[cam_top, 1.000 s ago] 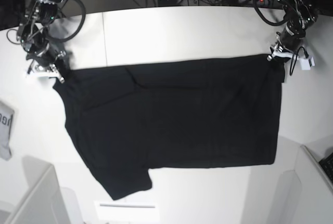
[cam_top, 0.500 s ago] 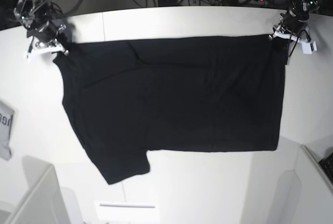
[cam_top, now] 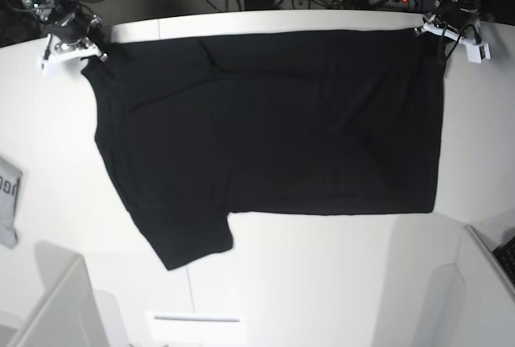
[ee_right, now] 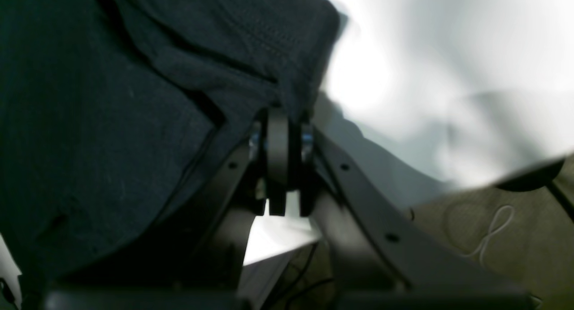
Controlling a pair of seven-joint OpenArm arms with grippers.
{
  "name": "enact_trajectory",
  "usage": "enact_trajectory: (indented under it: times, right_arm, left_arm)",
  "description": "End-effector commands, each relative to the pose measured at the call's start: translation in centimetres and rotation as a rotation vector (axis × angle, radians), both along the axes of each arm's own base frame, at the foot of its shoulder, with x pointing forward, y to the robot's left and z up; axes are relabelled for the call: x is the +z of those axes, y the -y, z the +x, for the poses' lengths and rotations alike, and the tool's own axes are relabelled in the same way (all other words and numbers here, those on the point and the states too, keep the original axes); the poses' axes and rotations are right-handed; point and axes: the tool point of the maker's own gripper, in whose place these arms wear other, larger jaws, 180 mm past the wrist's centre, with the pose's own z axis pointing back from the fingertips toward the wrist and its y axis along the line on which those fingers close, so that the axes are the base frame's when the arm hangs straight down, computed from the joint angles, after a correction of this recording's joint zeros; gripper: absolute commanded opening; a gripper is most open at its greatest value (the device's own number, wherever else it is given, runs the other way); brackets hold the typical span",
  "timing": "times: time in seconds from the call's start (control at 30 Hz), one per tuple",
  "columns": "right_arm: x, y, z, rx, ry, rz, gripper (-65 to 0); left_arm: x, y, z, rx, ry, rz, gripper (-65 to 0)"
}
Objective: Fold the T-shirt properly
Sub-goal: 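Pull the shoulders further toward the robot and release both grippers, then reach both grippers down to the shirt's hem corners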
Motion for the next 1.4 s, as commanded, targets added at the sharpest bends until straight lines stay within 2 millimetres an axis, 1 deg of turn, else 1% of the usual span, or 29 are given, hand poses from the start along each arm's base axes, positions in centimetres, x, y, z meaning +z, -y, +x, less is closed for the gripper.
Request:
enact_trajectory:
  times: [0.0, 0.1, 0.2, 0.23, 0.37, 0.57, 0.63, 0.67, 0.7, 0.73, 0.8, 0.87, 0.9, 0.97, 1.0, 1.03, 1.13, 1.2, 1.23, 1.3, 1.33, 1.37]
  right_arm:
    - [0.6, 0.5, -0.1, 0.011, 0.007, -0.024, -65.0]
    - [0.6, -0.2, -0.8, 0.010, 0.002, -0.015, -65.0]
    - [0.9, -0.4, -1.3, 0.018, 0.000, -0.021, -65.0]
    - [1.1, -0.5, -1.3, 0.020, 0.002, -0.023, -65.0]
    - [1.0, -0.4, -1.6, 0.018, -0.004, -0.026, -65.0]
    - [1.0, -0.4, -1.7, 0.017, -0.005, -0.026, -65.0]
    - [1.0, -0.3, -1.7, 0.013, -0.007, -0.027, -65.0]
    - [1.1, 0.1, -1.8, 0.004, -0.006, -0.032, -65.0]
    - [1.2, 0.8, -2.1, -0.018, -0.009, -0.041, -65.0]
    - [1.4, 1.3, -2.2, -0.037, -0.005, -0.048, -59.6]
    - [1.6, 2.4, -2.7, -0.088, 0.000, -0.057, -48.0]
    - [2.5, 3.8, -2.9, -0.124, 0.020, -0.088, -39.3]
    - [2.9, 4.4, -3.0, -0.138, 0.028, -0.102, -36.6]
    - [3.7, 5.2, -3.0, -0.151, 0.042, -0.127, -35.7]
    - [4.0, 5.5, -3.0, -0.151, 0.044, -0.134, -35.4]
    - [4.2, 5.3, -3.0, -0.139, 0.037, -0.130, -35.3]
    - [4.8, 5.2, -2.9, -0.129, 0.030, -0.123, -35.3]
    - [5.6, 6.0, -2.3, -0.151, 0.058, -0.143, -35.3]
    - [5.9, 6.4, -1.9, -0.160, 0.076, -0.152, -35.1]
    - [6.7, 6.8, -0.3, -0.156, 0.121, -0.164, -35.0]
    - [7.3, 7.2, 0.7, -0.142, 0.144, -0.177, -35.0]
    - [8.0, 7.2, 2.0, -0.113, 0.177, -0.185, -35.0]
  left_arm:
    - [0.9, -0.6, 0.2, -0.005, 0.023, 0.018, -65.0]
    - [0.6, -0.6, -0.7, -0.005, 0.002, 0.017, -65.0]
    - [0.5, -0.6, -1.0, -0.005, -0.006, 0.017, -65.0]
    - [0.3, -0.6, -1.4, -0.003, -0.016, 0.015, -65.0]
    - [0.4, -0.6, -1.4, -0.004, -0.015, 0.018, -65.0]
    - [0.4, -0.6, -1.6, -0.004, -0.020, 0.020, -65.0]
    - [0.4, -0.7, -1.7, -0.003, -0.021, 0.021, -65.0]
    - [0.4, -0.7, -1.7, -0.003, -0.021, 0.021, -65.0]
    - [0.4, -0.7, -1.7, -0.003, -0.021, 0.021, -65.0]
    - [0.4, -0.7, -1.7, -0.003, -0.021, 0.021, -63.0]
    - [0.4, -0.7, -1.7, -0.001, -0.019, 0.020, -43.9]
    - [0.4, -0.7, -1.7, -0.001, -0.018, 0.021, -29.3]
    - [0.5, -0.7, -1.6, 0.000, -0.016, 0.019, -23.2]
    - [0.8, -0.7, -1.3, -0.005, -0.003, 0.026, -15.3]
    - [1.2, -0.8, -1.0, -0.005, 0.008, 0.036, -13.2]
    - [2.0, -1.4, -0.9, 0.002, 0.022, 0.053, -12.0]
    - [4.5, -3.2, -0.2, 0.027, 0.078, 0.118, -11.7]
    - [6.6, -4.4, 0.1, 0.042, 0.119, 0.172, -11.7]
    - [7.7, -5.1, 0.2, 0.053, 0.138, 0.200, -11.7]
    - [9.4, -6.6, 0.1, 0.083, 0.167, 0.252, -11.7]
    - [10.0, -7.1, 0.0, 0.094, 0.177, 0.268, -11.8]
    - [10.5, -7.5, 0.0, 0.104, 0.187, 0.283, -11.8]
